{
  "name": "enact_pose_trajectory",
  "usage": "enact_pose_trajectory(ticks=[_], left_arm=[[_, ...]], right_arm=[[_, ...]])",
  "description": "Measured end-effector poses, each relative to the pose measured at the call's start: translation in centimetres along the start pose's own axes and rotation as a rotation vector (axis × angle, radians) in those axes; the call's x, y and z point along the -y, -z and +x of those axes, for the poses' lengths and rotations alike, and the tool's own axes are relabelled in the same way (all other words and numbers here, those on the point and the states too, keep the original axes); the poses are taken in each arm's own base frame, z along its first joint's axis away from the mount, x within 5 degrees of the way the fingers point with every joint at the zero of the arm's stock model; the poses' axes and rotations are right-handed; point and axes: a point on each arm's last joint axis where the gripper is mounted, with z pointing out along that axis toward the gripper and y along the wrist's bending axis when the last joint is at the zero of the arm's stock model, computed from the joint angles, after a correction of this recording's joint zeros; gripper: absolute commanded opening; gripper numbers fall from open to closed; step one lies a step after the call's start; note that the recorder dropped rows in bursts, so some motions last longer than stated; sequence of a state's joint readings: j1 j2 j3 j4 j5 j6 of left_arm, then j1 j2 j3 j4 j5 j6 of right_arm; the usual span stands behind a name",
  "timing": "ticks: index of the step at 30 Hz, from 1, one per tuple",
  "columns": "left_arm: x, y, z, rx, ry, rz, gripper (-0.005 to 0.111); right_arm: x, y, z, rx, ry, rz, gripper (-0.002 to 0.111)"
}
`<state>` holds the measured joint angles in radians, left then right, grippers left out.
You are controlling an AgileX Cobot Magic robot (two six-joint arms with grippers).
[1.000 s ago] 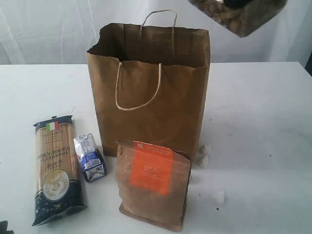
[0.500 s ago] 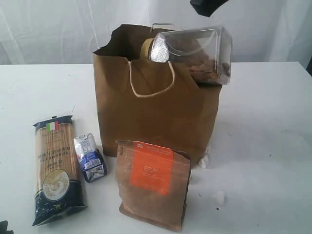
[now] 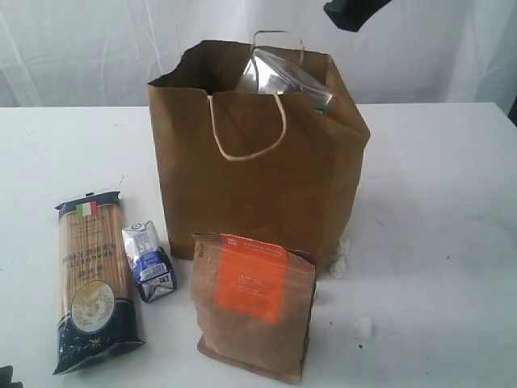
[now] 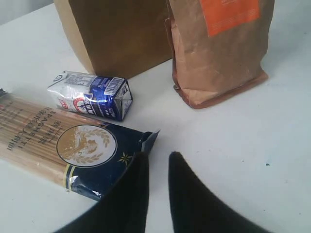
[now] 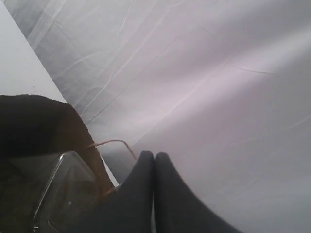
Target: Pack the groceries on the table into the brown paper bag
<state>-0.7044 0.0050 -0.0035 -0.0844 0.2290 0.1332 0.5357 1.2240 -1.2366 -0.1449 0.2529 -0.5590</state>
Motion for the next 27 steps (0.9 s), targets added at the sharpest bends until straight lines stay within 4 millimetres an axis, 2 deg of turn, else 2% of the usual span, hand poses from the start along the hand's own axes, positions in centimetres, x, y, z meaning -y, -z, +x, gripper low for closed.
enact_pose_trajectory(ticks=[7,12,20,27], left_arm=[[0.0,0.0,0.0,0.0,0.0,0.0,0.021],[0.0,0.0,0.0,0.0,0.0,0.0,0.021],[0.0,0.0,0.0,0.0,0.0,0.0,0.021],[0.0,0.0,0.0,0.0,0.0,0.0,0.021]], right_arm=[[0.6,1.9,-0.4,-0.009,0.01,0.008,0.0],[0.4,2.8,0.1,-0.089,-0.008,-0.037,0.0],[-0.8,2.5,1.4,-0.138,-0.167,-0.071,0.0],[-1.9,1.1,2.4,-0.167,-0.259,-0.101,0.001]])
